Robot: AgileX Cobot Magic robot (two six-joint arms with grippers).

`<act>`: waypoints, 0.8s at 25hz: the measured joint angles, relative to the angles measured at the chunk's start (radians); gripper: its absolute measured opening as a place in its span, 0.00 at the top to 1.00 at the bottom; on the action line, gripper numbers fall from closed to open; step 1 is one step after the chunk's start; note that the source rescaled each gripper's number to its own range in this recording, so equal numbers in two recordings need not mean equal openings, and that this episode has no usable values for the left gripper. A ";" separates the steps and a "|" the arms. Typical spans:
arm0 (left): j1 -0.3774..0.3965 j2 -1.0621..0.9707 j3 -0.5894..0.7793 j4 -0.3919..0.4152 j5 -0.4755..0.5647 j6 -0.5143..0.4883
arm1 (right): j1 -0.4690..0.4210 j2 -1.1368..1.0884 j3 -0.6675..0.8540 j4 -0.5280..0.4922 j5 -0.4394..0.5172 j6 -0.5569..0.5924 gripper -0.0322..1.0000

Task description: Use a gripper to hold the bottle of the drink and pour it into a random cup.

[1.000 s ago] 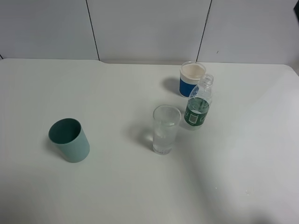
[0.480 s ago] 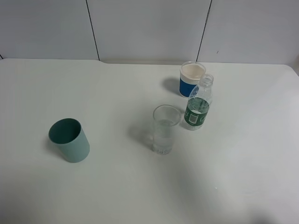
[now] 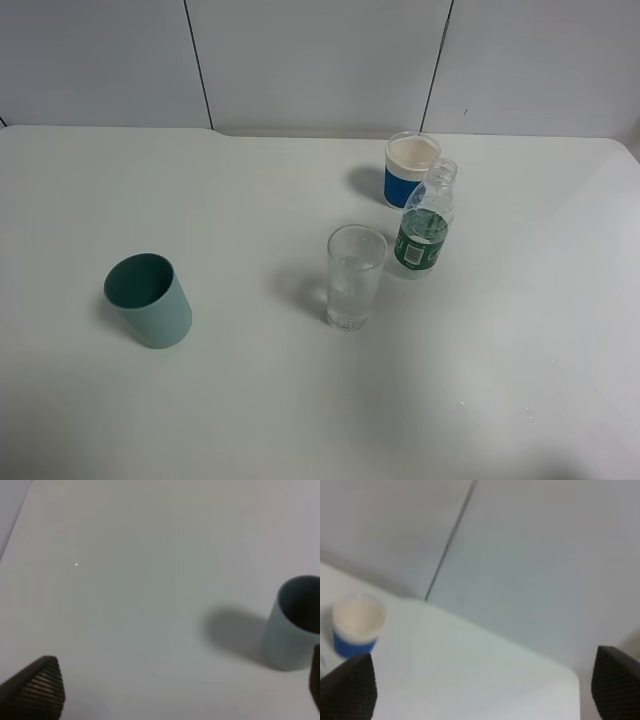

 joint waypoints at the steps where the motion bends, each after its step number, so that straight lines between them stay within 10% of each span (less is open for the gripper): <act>1: 0.000 0.000 0.000 0.000 0.000 0.000 | 0.000 0.000 -0.003 -0.001 0.027 0.004 0.00; 20: 0.000 0.000 0.000 0.000 0.000 0.000 | 0.000 -0.295 -0.007 0.040 0.171 0.004 0.00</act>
